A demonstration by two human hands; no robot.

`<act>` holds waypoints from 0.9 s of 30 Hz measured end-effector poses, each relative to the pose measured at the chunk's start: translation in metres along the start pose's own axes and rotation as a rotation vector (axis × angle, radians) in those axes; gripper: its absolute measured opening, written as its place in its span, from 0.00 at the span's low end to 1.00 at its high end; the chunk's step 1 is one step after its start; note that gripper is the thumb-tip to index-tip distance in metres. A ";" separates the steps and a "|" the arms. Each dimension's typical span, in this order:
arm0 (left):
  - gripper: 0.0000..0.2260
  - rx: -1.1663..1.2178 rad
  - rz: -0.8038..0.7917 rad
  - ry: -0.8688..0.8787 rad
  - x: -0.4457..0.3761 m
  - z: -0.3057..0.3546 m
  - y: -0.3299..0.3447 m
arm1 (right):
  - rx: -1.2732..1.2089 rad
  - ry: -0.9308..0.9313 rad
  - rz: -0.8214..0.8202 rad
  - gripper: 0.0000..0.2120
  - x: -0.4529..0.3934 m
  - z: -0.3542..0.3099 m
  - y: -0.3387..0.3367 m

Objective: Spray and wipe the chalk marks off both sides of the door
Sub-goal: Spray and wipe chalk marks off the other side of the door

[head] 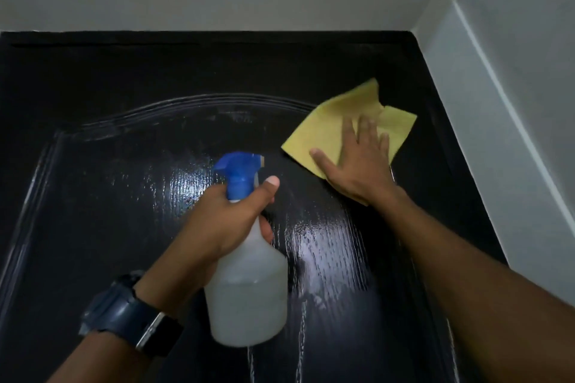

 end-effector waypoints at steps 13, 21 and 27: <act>0.22 -0.026 0.036 -0.088 0.086 -0.058 -0.008 | -0.094 -0.074 -0.110 0.44 0.303 0.019 0.034; 0.20 -0.030 0.067 -0.041 0.116 -0.068 0.002 | -0.059 -0.071 -0.071 0.47 0.173 0.007 0.019; 0.21 0.030 0.162 -0.023 0.126 -0.078 -0.002 | -0.087 -0.144 -0.016 0.42 0.211 0.005 0.025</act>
Point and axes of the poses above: each hand's wrist, its own x-axis away from the middle knuckle, its own y-axis out of the palm, z = x × y, the point moved 4 cm from there along -x, towards the middle knuckle, and after that the axes turned 2 degrees about -y, right-handed, at the moved point
